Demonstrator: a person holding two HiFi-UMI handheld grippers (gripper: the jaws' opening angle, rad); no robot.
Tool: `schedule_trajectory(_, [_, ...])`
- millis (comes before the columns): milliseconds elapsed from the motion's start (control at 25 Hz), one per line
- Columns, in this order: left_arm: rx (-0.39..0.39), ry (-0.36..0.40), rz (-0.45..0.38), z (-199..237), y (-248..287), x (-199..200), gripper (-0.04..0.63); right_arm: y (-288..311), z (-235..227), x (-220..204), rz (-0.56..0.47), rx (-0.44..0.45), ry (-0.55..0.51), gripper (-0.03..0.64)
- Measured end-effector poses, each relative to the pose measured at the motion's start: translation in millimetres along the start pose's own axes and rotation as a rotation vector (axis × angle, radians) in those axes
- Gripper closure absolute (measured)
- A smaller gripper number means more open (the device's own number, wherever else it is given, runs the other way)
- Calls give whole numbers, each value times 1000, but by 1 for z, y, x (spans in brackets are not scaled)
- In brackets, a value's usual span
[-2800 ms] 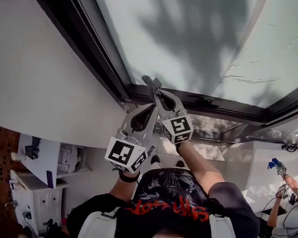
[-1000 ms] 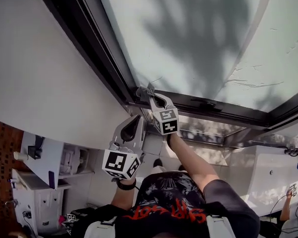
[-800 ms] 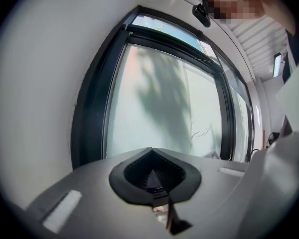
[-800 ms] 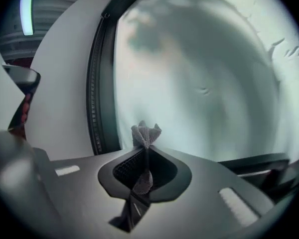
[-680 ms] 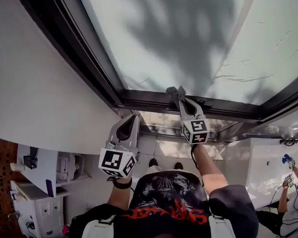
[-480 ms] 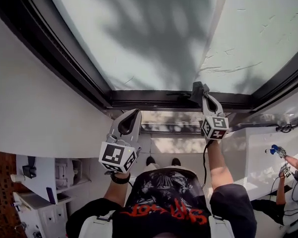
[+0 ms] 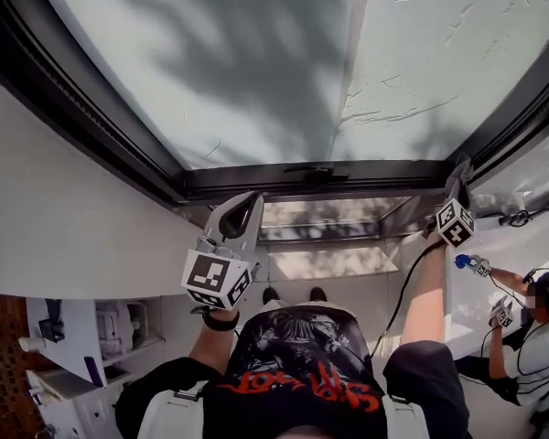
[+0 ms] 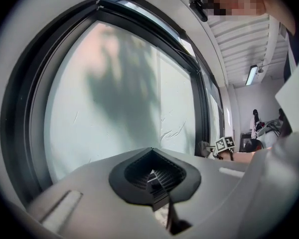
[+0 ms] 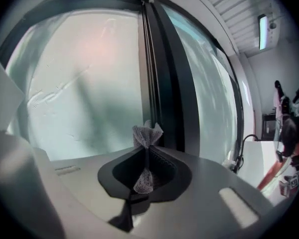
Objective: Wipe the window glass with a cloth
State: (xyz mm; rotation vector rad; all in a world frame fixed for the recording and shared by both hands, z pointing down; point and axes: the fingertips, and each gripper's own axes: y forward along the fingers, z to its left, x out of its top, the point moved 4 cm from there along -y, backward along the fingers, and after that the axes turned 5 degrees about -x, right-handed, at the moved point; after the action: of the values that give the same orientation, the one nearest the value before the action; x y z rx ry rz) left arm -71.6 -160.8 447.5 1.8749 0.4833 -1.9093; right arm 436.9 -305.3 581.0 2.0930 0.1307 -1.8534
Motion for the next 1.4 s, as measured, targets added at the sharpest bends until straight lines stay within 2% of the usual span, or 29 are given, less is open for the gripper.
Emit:
schedule_trajectory(80, [26, -6, -7, 7, -1, 1, 606, -30, 36, 24, -101, 97, -5, 591])
schedule_trajectory(200, [37, -1, -20, 9, 1, 6, 606, -93, 139, 50, -231, 341, -18, 591])
schedule_trajectory(360, [26, -5, -56, -1, 2, 15, 606, -168, 263, 61, -290, 673, -3, 591])
schedule_trajectory(480, [29, -19, -75, -6, -3, 19, 606, -203, 318, 68, -313, 809, -53, 595])
schedule_trajectory(600, [26, -17, -80, -7, -9, 19, 606, -220, 343, 73, -336, 886, -65, 597])
schedule_trajectory(800, [44, -14, -73, 2, -20, 14, 606, -226, 360, 71, -350, 965, -87, 597])
schedule_trajectory(880, [57, -17, -67, 5, -27, 13, 606, -235, 369, 69, -363, 1034, -101, 597])
schedule_trajectory(960, [71, -21, -64, 8, -33, 12, 606, -249, 377, 71, -379, 1119, -79, 597])
schedule_trajectory(1040, [78, -22, -70, 10, -34, 13, 606, -253, 379, 72, -371, 1157, -45, 597])
schedule_trajectory(1200, [79, -25, -73, 8, -30, 14, 606, -247, 374, 64, -347, 1098, -94, 597])
schedule_trajectory(1400, [66, -26, -82, 5, -26, 11, 606, -244, 371, 63, -334, 1066, -94, 597])
